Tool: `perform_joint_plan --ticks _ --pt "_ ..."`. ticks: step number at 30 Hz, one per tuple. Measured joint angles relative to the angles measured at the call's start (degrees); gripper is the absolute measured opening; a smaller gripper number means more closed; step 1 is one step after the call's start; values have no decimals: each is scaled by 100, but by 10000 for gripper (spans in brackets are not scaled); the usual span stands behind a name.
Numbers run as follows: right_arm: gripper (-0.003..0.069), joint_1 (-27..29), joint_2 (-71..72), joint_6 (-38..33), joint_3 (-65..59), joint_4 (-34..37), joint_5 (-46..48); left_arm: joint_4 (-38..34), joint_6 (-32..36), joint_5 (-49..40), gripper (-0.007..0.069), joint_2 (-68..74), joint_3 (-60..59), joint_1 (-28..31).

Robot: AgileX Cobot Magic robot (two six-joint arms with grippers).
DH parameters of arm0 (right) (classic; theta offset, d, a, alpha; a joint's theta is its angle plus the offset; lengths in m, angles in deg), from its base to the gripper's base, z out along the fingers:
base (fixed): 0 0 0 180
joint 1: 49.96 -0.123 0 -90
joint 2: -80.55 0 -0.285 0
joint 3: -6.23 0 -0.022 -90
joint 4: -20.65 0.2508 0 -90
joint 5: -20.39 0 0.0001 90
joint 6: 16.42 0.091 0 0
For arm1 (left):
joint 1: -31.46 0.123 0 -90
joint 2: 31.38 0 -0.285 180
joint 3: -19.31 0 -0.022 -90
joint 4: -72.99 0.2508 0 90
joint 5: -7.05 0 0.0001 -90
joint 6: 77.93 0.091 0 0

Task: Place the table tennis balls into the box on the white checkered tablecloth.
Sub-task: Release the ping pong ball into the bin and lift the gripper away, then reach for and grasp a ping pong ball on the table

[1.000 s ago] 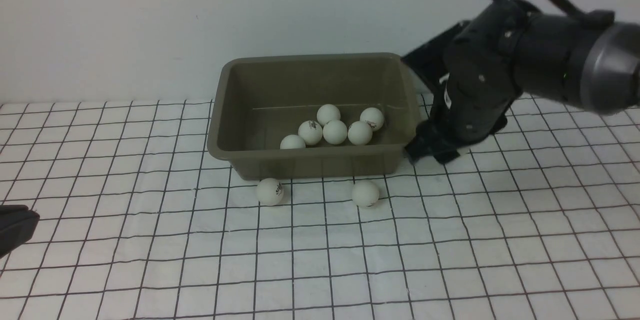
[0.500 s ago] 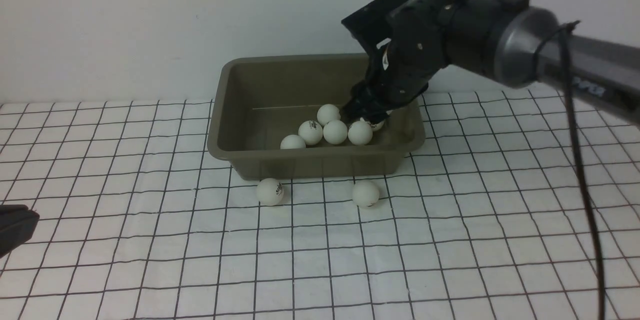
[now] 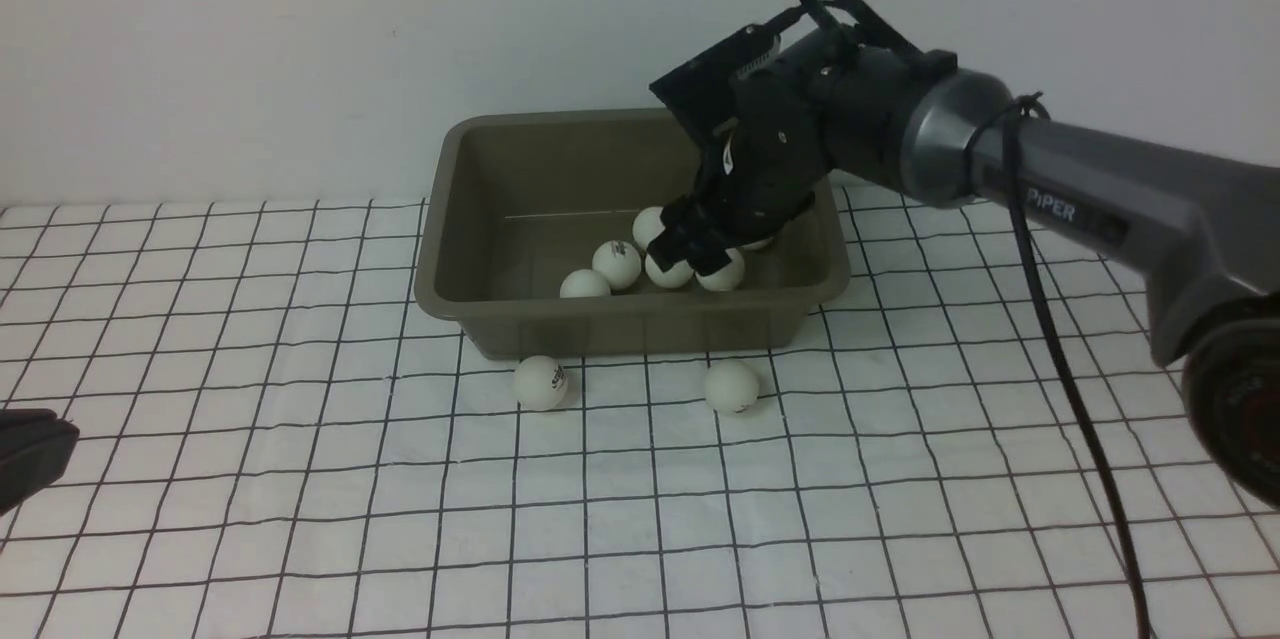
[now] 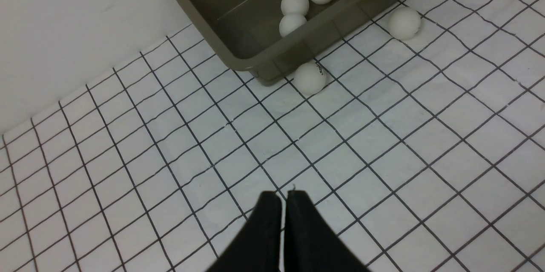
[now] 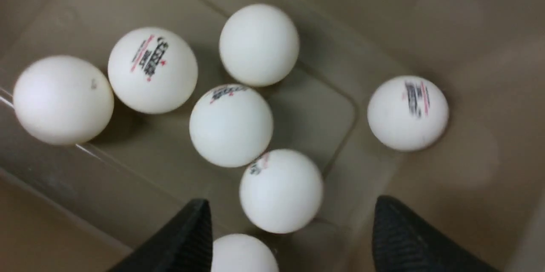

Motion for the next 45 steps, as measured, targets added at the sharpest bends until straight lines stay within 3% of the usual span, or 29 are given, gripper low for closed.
perform_joint_plan --ticks 10,24,38,45 --pt "461 0 235 -6 772 254 1685 0 0 2 -4 0 0 0" --pt "461 -107 366 -142 301 2048 1907 0 0 -26 -4 0 0 0" --pt "461 -517 1098 -170 -1010 1834 1902 0 0 -26 -4 0 0 0" --pt "461 -517 1128 53 -1701 1282 1831 -12 0 -20 -4 0 0 0"
